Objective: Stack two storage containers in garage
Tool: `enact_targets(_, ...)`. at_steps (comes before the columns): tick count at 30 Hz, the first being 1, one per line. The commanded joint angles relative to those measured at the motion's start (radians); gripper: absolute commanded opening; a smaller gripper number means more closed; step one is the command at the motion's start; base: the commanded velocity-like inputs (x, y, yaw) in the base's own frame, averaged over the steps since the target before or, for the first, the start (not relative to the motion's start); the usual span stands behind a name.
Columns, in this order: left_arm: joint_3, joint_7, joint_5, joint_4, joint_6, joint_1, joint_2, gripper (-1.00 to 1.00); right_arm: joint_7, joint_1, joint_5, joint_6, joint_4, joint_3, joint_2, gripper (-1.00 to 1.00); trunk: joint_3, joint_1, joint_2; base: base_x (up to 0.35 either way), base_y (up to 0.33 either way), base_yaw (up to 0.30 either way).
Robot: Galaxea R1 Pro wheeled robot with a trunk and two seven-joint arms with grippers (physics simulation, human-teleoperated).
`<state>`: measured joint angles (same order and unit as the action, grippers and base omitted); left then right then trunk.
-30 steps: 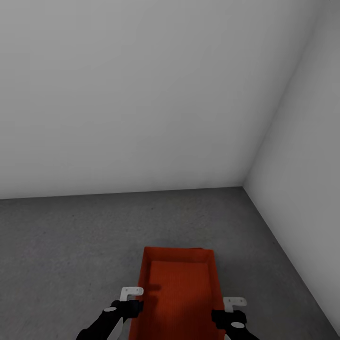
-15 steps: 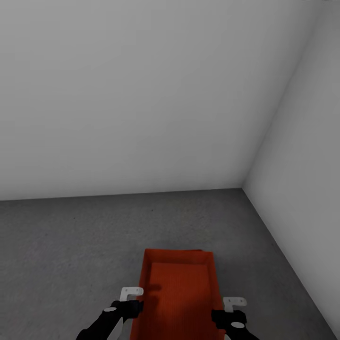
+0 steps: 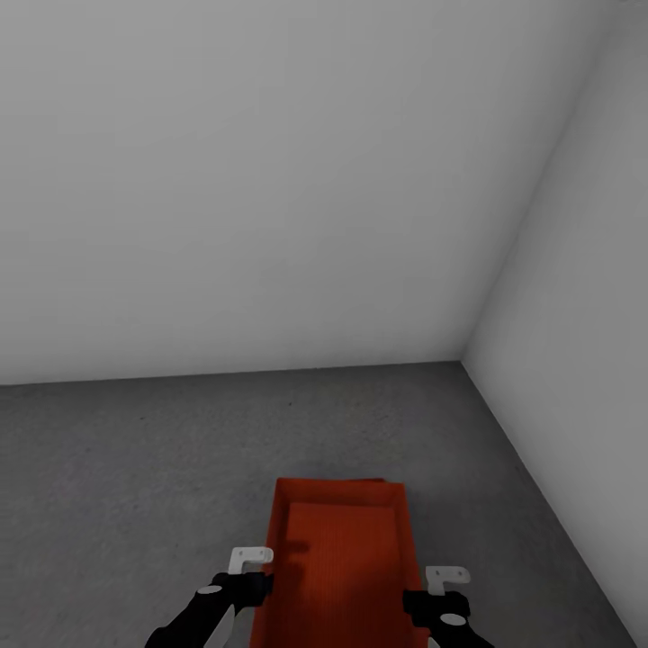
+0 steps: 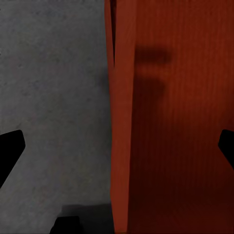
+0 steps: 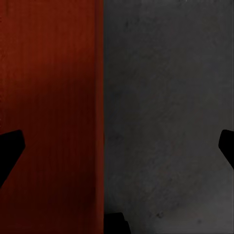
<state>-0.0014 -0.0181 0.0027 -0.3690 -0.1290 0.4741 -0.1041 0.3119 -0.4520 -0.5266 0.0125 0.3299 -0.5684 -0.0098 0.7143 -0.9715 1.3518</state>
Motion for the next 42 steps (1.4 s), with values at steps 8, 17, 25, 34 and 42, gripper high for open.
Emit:
enact_targets(8,0.000,-0.002,0.000,-0.002,-0.006,0.000,0.000,1.00,0.006,0.000,-0.010,0.002,0.001,-0.008,-0.001,1.00,-0.024,0.031,-0.056,0.000,0.000,0.000)
enact_targets(17,0.000,-0.002,0.000,-0.002,-0.006,0.000,0.000,1.00,0.006,0.000,-0.010,0.003,0.001,-0.009,-0.001,1.00,-0.053,0.065,-0.119,0.000,0.000,0.000)
enact_targets(25,0.000,-0.002,0.000,-0.002,-0.006,0.000,0.000,1.00,0.006,0.000,-0.010,0.005,0.001,-0.009,-0.001,1.00,-0.078,0.096,-0.175,0.000,0.000,0.000)
enact_targets(34,0.000,-0.002,0.000,-0.003,-0.006,0.000,0.000,1.00,0.006,0.000,-0.010,0.007,0.001,-0.008,-0.001,1.00,-0.117,0.130,-0.238,0.000,0.000,0.000)
enact_targets(42,0.000,-0.002,0.000,-0.004,-0.006,0.000,0.000,1.00,0.006,0.000,-0.010,0.007,0.001,-0.008,-0.001,1.00,-0.154,0.161,-0.294,0.000,0.000,0.000)
